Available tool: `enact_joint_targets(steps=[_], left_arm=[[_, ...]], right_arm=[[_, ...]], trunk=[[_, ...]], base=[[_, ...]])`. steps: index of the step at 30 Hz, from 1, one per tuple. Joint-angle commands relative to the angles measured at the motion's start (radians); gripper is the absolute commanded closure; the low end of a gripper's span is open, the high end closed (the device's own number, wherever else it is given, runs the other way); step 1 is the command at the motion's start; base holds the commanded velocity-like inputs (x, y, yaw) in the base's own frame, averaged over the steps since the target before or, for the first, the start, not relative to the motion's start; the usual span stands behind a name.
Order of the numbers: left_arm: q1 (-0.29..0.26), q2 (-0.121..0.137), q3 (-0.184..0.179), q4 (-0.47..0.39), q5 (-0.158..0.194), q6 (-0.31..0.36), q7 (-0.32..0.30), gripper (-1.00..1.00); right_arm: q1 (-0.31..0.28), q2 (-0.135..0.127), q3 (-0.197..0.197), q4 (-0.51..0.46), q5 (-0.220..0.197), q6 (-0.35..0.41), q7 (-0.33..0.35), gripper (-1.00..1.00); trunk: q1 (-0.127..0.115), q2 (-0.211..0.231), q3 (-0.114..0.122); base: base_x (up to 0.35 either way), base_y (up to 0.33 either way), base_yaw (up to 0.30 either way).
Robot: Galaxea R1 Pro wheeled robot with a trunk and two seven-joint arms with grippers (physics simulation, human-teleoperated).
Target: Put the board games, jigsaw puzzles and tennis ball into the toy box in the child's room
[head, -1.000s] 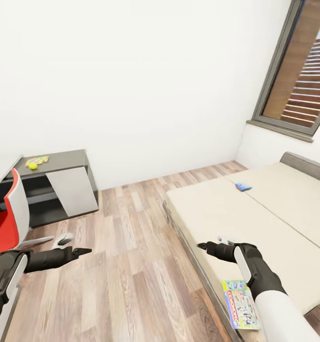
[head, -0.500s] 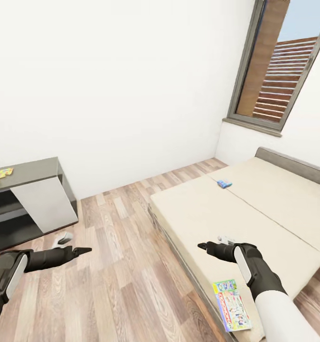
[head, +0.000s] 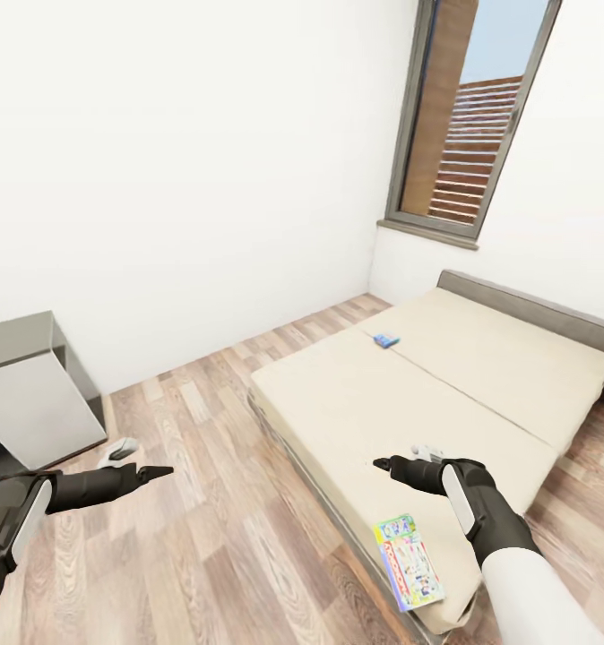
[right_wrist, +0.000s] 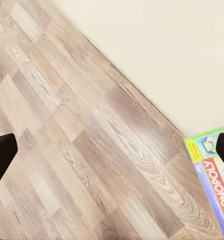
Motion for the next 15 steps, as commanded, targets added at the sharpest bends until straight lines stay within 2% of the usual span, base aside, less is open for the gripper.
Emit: enact_joint_targets(steps=[1, 6, 15], left_arm=[[0.0, 0.0, 0.001, 0.0, 0.005, 0.007, 0.0, -1.0], [0.0, 0.0, 0.001, 0.0, 0.005, 0.007, 0.0, -1.0], [0.0, 0.0, 0.0, 0.0, 0.005, 0.008, 0.001, -1.0]], right_arm=[[-0.001, 0.0, -0.002, 0.0, -0.005, 0.005, 0.001, -1.0], [-0.001, 0.0, -0.002, 0.0, -0.005, 0.004, 0.001, -1.0], [-0.001, 0.0, -0.002, 0.001, -0.005, 0.004, 0.001, -1.0]], trunk=[[0.001, -0.002, -0.002], [0.001, -0.002, -0.002], [0.001, -0.002, -0.002]], base=[[0.001, 0.023, -0.281], [0.0, 0.132, -0.281], [0.0, 0.258, -0.281]])
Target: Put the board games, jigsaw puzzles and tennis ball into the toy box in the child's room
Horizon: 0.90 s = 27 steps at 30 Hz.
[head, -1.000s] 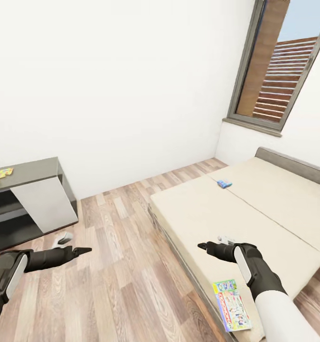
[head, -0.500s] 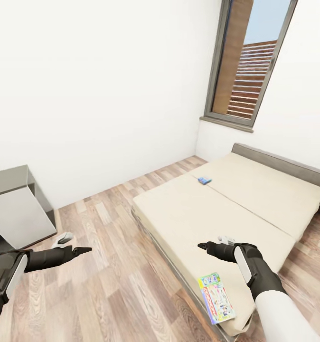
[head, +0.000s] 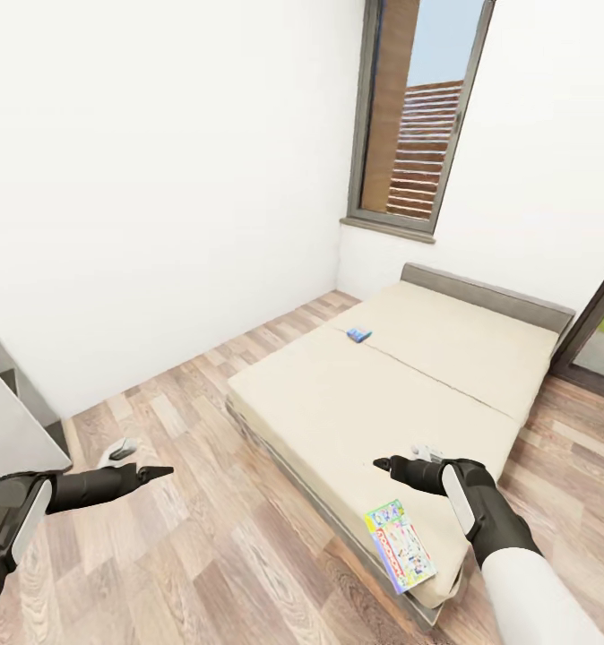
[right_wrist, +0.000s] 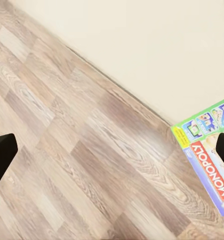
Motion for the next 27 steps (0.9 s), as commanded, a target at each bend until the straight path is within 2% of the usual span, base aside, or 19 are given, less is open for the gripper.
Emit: enact_joint_targets(steps=[1, 14, 27], left_arm=[[0.0, 0.0, 0.001, 0.0, 0.006, 0.007, 0.0, -1.0], [0.0, 0.0, 0.001, 0.0, 0.006, 0.006, 0.0, -1.0], [0.0, 0.0, 0.0, 0.0, 0.006, 0.006, 0.0, -1.0]], right_arm=[[-0.001, 0.001, -0.002, -0.001, -0.004, 0.006, 0.001, -1.0], [-0.001, 0.001, -0.002, -0.001, -0.004, 0.006, 0.001, -1.0], [-0.001, 0.001, -0.002, -0.001, -0.004, 0.006, 0.001, -1.0]], trunk=[[0.001, -0.002, -0.002], [0.001, -0.002, -0.002], [0.001, -0.002, -0.002]], base=[[0.0, 0.281, -0.281], [0.0, 0.231, -0.281], [0.0, 0.028, -0.281]])
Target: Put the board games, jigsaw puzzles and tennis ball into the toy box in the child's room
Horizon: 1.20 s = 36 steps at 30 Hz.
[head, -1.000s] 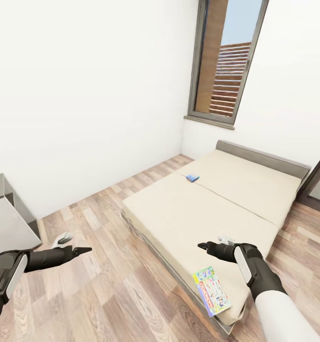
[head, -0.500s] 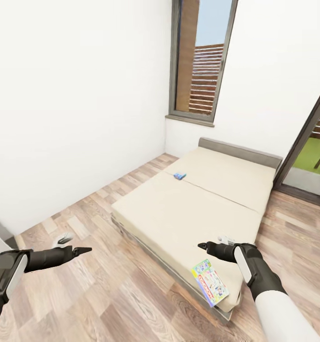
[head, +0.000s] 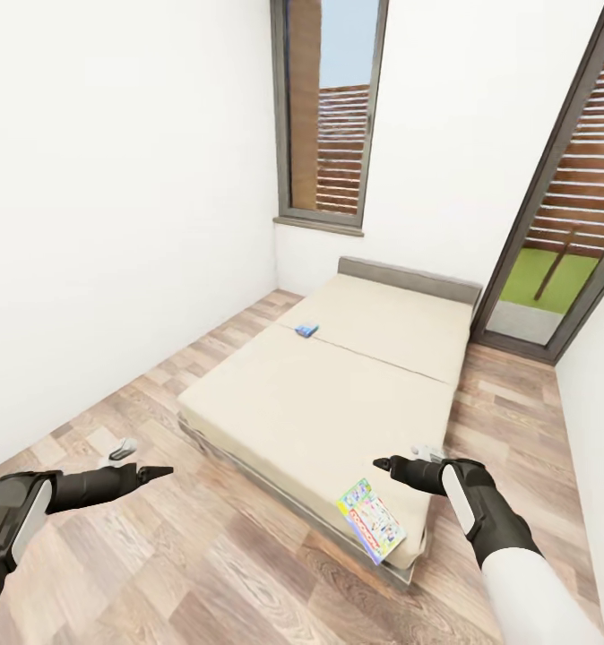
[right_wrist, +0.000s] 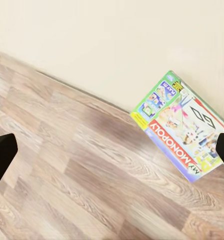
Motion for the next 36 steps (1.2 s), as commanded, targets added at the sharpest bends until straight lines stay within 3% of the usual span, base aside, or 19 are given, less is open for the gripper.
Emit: enact_joint_targets(steps=[1, 22, 36], left_arm=[[0.0, 0.0, 0.0, 0.0, 0.005, 0.007, 0.0, -1.0], [0.0, 0.0, 0.001, 0.0, 0.005, 0.007, 0.0, -1.0], [0.0, 0.0, 0.001, 0.0, 0.005, 0.007, 0.0, -1.0]], right_arm=[[-0.001, 0.0, -0.002, 0.0, -0.004, 0.006, 0.001, -1.0], [-0.001, 0.0, -0.002, -0.001, -0.004, 0.007, 0.001, -1.0], [-0.001, 0.0, -0.002, -0.001, -0.004, 0.006, 0.001, -1.0]], trunk=[[0.0, -0.002, -0.002], [0.0, -0.002, -0.002], [0.0, -0.002, -0.002]], base=[[0.0, 0.002, -0.281], [0.0, 0.123, -0.283], [0.0, 0.014, -0.285]])
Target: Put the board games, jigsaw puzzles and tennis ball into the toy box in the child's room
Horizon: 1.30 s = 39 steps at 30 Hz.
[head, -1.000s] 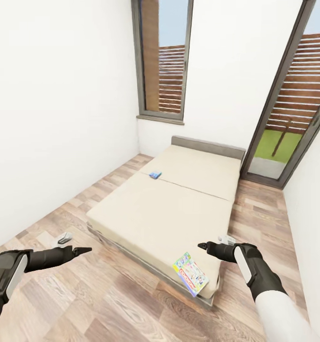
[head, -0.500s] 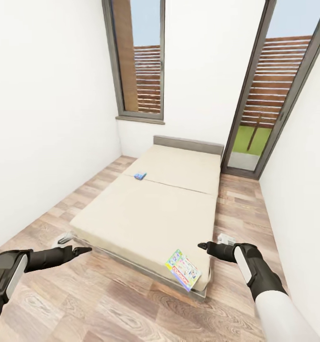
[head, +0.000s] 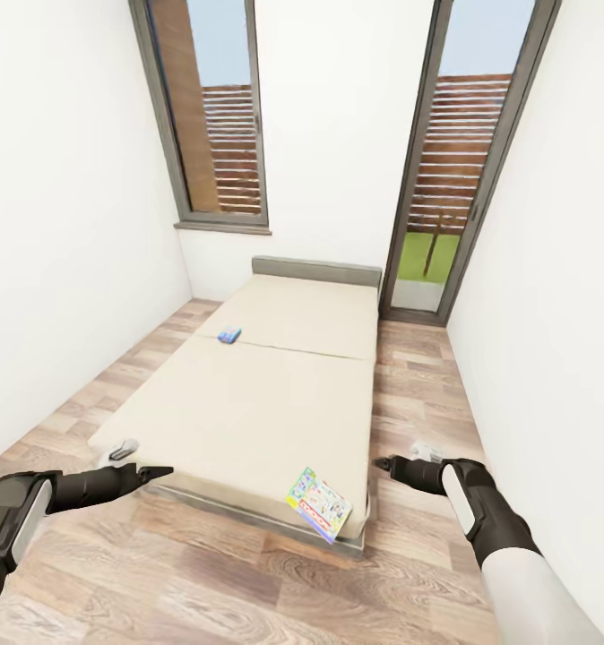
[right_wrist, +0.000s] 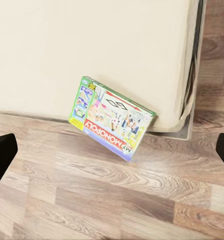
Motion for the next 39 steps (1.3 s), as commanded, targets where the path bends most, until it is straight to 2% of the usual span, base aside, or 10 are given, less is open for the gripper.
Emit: enact_joint_targets(steps=[1, 13, 26, 31, 39], left_arm=[[0.0, 0.0, 0.001, 0.0, 0.005, 0.007, 0.0, -1.0], [0.0, 0.0, 0.001, 0.0, 0.005, 0.007, 0.0, -1.0], [0.0, 0.0, 0.0, 0.0, 0.005, 0.007, 0.0, -1.0], [0.0, 0.0, 0.0, 0.0, 0.005, 0.007, 0.0, -1.0], [0.0, 0.0, -0.001, 0.0, 0.005, 0.007, 0.0, -1.0]], right_arm=[[-0.001, 0.0, -0.002, 0.0, -0.004, 0.006, 0.001, -1.0], [-0.001, 0.0, -0.002, 0.0, -0.004, 0.005, 0.001, -1.0], [-0.001, 0.0, -0.001, -0.002, -0.004, 0.001, 0.001, -1.0], [-0.001, 0.0, -0.001, -0.003, -0.004, 0.0, 0.001, -1.0], [-0.001, -0.001, -0.002, -0.003, -0.004, 0.0, 0.001, -1.0]], trunk=[[0.0, -0.002, -0.002], [0.0, -0.002, -0.002], [0.0, -0.002, 0.004], [0.0, -0.002, 0.01], [0.0, -0.002, 0.016]], base=[[0.0, 0.001, -0.285], [0.0, 0.087, -0.285], [0.0, 0.257, -0.273], [0.0, 0.223, -0.223], [0.0, 0.038, -0.112]])
